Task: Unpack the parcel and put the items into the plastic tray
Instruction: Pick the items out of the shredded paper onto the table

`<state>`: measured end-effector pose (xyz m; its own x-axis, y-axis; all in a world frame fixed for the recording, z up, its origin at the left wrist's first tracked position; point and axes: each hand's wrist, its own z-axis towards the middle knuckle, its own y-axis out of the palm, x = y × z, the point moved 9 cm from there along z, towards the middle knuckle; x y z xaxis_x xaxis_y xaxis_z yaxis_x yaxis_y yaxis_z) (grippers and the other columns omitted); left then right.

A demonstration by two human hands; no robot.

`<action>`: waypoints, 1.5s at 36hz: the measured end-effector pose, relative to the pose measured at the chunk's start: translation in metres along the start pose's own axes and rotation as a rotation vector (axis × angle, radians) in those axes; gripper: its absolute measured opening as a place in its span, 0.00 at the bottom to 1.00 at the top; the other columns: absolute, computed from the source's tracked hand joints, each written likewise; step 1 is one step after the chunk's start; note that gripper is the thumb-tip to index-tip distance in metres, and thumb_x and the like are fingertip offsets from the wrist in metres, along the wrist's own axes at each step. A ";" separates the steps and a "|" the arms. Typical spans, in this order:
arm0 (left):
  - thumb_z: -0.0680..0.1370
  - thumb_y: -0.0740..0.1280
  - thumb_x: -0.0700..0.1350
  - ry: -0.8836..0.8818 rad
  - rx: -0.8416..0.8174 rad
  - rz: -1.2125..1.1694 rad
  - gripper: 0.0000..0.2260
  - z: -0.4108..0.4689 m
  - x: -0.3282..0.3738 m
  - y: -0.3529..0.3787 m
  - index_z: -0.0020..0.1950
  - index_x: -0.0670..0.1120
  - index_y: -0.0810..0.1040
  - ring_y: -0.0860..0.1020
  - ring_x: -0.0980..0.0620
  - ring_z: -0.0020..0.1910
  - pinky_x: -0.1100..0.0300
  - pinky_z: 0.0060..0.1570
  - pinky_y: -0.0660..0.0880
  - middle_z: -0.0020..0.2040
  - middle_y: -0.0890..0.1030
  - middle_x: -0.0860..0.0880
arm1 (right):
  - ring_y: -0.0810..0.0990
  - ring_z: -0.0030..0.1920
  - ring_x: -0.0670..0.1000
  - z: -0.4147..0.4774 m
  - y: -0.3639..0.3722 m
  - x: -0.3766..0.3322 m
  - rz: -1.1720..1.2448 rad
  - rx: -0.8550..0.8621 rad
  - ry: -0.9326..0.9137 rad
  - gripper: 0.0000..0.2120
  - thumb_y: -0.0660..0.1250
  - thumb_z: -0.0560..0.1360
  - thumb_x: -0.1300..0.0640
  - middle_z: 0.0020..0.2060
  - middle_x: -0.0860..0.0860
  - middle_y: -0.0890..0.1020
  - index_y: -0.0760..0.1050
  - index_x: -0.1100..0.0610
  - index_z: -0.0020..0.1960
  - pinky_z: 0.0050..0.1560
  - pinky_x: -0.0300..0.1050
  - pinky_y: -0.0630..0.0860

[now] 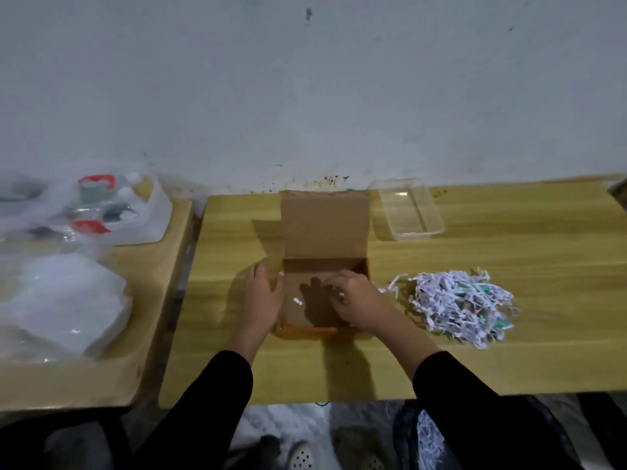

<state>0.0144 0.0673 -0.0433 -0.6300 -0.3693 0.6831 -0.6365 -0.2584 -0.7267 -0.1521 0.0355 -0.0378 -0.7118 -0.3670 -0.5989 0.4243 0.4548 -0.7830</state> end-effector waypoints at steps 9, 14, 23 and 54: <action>0.82 0.51 0.50 -0.126 -0.155 -0.453 0.20 -0.009 -0.037 0.041 0.74 0.51 0.58 0.60 0.55 0.71 0.69 0.61 0.58 0.74 0.62 0.52 | 0.76 0.55 0.60 0.036 0.054 -0.013 -0.008 -0.071 0.019 0.13 0.67 0.70 0.62 0.52 0.60 0.79 0.77 0.61 0.55 0.56 0.50 0.73; 0.82 0.51 0.48 -0.121 -0.151 -0.536 0.19 -0.009 -0.035 0.043 0.73 0.49 0.62 0.62 0.61 0.66 0.77 0.55 0.59 0.72 0.66 0.51 | 0.77 0.54 0.58 0.051 0.062 -0.010 0.041 -0.059 0.068 0.11 0.69 0.70 0.61 0.52 0.59 0.81 0.79 0.59 0.52 0.55 0.46 0.74; 0.82 0.51 0.48 -0.084 -0.078 -0.450 0.18 -0.006 -0.038 0.042 0.72 0.47 0.64 0.66 0.53 0.68 0.73 0.56 0.61 0.70 0.69 0.48 | 0.76 0.52 0.62 0.058 0.069 -0.013 -0.007 -0.063 0.050 0.08 0.66 0.71 0.66 0.50 0.65 0.79 0.79 0.66 0.49 0.51 0.43 0.66; 0.82 0.51 0.49 -0.075 -0.067 -0.507 0.18 -0.009 -0.039 0.044 0.71 0.48 0.65 0.69 0.54 0.66 0.64 0.60 0.65 0.69 0.71 0.49 | 0.77 0.56 0.57 0.017 0.029 0.023 -0.667 -0.080 0.219 0.12 0.60 0.72 0.69 0.55 0.58 0.78 0.76 0.62 0.54 0.53 0.48 0.75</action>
<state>0.0073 0.0780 -0.1011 -0.2026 -0.2765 0.9394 -0.8824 -0.3645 -0.2976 -0.1470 0.0265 -0.0769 -0.9054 -0.4203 0.0591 -0.1786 0.2509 -0.9514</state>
